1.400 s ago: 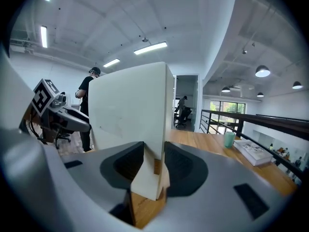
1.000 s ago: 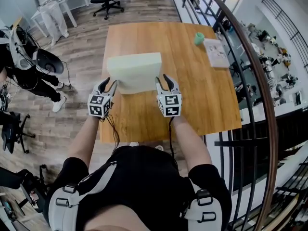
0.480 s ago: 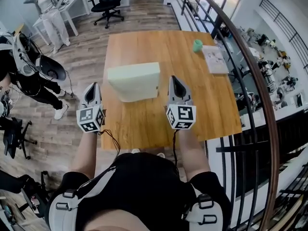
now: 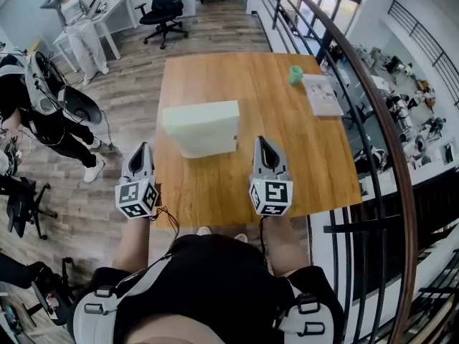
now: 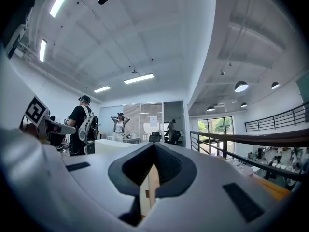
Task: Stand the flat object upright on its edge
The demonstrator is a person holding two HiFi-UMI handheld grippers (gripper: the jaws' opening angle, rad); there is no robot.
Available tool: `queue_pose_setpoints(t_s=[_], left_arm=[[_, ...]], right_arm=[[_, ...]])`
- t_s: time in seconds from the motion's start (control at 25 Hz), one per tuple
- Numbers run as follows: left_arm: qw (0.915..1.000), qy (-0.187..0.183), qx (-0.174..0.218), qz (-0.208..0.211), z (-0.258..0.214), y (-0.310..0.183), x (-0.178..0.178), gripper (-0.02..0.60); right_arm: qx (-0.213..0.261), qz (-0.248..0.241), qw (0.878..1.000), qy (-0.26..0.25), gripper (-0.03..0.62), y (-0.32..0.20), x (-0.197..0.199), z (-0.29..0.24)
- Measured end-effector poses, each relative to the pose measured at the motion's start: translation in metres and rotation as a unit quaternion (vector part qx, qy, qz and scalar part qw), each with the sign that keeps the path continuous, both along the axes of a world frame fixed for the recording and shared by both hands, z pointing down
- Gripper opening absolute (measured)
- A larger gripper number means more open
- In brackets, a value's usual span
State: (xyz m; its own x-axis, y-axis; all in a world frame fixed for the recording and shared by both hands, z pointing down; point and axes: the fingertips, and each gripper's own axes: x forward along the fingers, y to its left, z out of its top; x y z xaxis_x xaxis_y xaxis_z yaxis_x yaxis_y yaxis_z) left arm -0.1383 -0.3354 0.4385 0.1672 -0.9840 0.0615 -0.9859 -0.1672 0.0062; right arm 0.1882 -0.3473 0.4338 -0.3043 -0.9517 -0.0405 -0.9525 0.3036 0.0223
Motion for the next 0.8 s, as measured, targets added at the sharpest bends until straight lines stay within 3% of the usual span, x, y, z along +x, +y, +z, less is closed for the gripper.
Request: queue_pose_setpoints(t_s=[0.28, 0.8], left_arm=[[1.0000, 0.000, 0.000, 0.007, -0.001, 0.004, 0.010, 0.005], [0.9999, 0.011, -0.013, -0.003, 0.008, 0.002, -0.004, 0.005]], right_arm=[[0.005, 0.007, 1.000, -0.013, 0.005, 0.002, 0.004, 0.002], [-0.014, 0.007, 1.000, -0.026, 0.005, 0.005, -0.003, 0.012]])
